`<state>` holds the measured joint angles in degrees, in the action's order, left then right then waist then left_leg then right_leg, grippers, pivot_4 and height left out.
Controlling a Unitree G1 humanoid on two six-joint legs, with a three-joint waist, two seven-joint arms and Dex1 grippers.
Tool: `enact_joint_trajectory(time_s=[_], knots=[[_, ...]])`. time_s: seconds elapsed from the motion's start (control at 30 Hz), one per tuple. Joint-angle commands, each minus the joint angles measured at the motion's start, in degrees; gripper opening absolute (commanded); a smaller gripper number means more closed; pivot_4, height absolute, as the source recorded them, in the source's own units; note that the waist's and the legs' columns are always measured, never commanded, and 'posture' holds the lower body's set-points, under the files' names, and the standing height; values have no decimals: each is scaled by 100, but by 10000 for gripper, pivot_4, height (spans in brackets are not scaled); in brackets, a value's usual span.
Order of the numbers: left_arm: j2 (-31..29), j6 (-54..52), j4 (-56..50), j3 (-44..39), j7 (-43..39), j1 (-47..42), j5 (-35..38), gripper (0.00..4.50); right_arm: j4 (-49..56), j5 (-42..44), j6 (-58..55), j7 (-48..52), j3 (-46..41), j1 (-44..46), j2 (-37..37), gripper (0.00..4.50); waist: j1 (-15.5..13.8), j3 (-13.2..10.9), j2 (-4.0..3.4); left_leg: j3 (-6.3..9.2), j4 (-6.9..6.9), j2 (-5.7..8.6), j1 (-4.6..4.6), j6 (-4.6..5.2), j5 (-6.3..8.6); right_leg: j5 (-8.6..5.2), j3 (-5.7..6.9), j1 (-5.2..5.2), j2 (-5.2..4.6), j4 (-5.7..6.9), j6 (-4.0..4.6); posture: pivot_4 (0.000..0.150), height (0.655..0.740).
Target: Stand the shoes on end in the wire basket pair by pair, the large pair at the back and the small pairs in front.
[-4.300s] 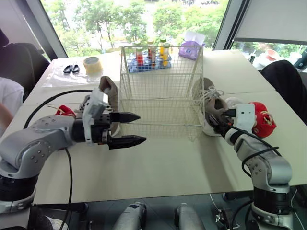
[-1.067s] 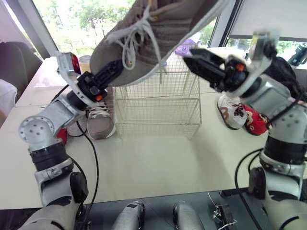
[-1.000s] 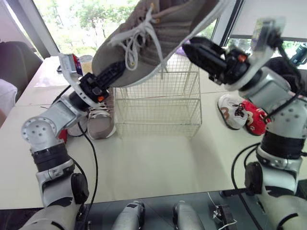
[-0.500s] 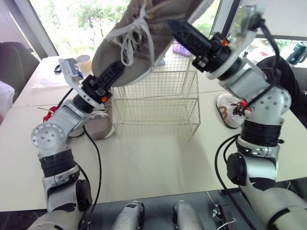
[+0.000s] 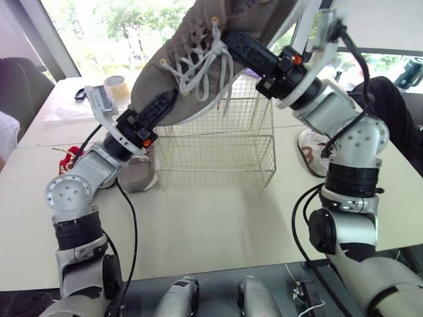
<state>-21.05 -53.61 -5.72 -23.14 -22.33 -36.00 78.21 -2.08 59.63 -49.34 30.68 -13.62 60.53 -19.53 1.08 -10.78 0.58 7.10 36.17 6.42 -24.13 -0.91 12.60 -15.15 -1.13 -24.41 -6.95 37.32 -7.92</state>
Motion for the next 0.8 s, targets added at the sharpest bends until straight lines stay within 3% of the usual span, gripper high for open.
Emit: enact_joint_trajectory(time_s=[0.03,0.13,0.3,0.53,0.8], knots=[[-346,-162,-129,13,-116,42,103,29627,-43,-359,251,300,110,515,-300,17400,9,0,0,-4,-2,-1,-2,0,0,0,-4,-4,1,1,0,1500,7400],[-815,-210,0,-50,-378,32,-67,44338,-912,-1062,825,827,214,1116,-777,17400,11,0,-1,-13,-4,-6,-4,0,0,0,-9,-9,5,2,0,1500,7400],[-1247,-152,-56,-29,-769,287,-280,44770,-2563,-2329,2239,2116,690,2020,-1391,17400,-7,-1,-1,-28,-6,-6,-5,3,2,0,-14,-10,5,-6,0,1500,7400],[-1287,-73,-267,53,-893,456,-485,44770,-4298,-3631,3965,3788,1300,2635,-1490,17400,99,-1,-1,-40,-8,-16,-5,6,5,1,-20,-16,7,-6,-1,1500,7400],[-1260,-24,-395,80,-896,485,-600,44770,-5719,-4415,5143,4457,1433,2833,-1330,17400,142,-2,-2,-39,-11,-15,-5,4,6,1,-22,-18,7,-7,-1,1500,7400]])
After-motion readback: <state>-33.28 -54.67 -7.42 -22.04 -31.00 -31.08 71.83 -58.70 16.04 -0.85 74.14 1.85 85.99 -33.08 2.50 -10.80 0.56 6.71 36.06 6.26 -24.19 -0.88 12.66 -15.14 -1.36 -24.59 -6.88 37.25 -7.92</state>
